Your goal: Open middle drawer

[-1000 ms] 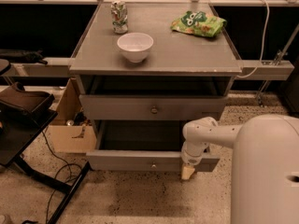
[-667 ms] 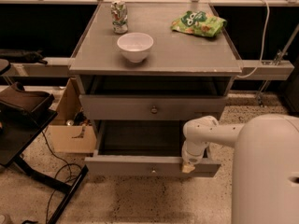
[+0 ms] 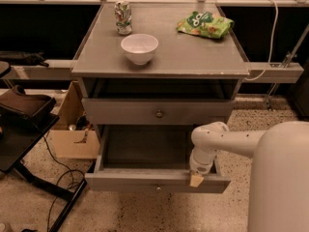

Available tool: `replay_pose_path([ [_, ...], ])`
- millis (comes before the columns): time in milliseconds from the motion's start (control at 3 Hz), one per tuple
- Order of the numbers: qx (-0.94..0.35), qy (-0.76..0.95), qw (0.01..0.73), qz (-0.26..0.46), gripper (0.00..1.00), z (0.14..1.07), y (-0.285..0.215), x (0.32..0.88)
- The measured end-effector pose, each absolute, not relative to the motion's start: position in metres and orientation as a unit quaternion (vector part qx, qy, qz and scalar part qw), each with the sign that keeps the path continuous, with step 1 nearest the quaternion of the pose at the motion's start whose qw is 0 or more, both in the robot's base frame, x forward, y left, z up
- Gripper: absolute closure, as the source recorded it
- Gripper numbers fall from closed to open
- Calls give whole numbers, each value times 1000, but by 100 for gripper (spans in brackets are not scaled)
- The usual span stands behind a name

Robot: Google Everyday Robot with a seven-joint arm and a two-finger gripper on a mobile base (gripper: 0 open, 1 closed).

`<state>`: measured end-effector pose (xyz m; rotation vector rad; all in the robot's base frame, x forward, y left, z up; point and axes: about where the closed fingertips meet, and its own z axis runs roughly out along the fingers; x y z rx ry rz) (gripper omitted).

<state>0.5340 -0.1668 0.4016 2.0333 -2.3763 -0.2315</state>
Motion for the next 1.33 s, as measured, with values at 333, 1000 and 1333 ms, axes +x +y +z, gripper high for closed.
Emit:
replay_pose_path([
  [333, 644, -760, 16, -84, 100, 407, -173, 509],
  [1000, 641, -761, 23, -91, 100, 407, -175, 497],
  [1333, 641, -761, 23, -91, 100, 407, -174, 497],
])
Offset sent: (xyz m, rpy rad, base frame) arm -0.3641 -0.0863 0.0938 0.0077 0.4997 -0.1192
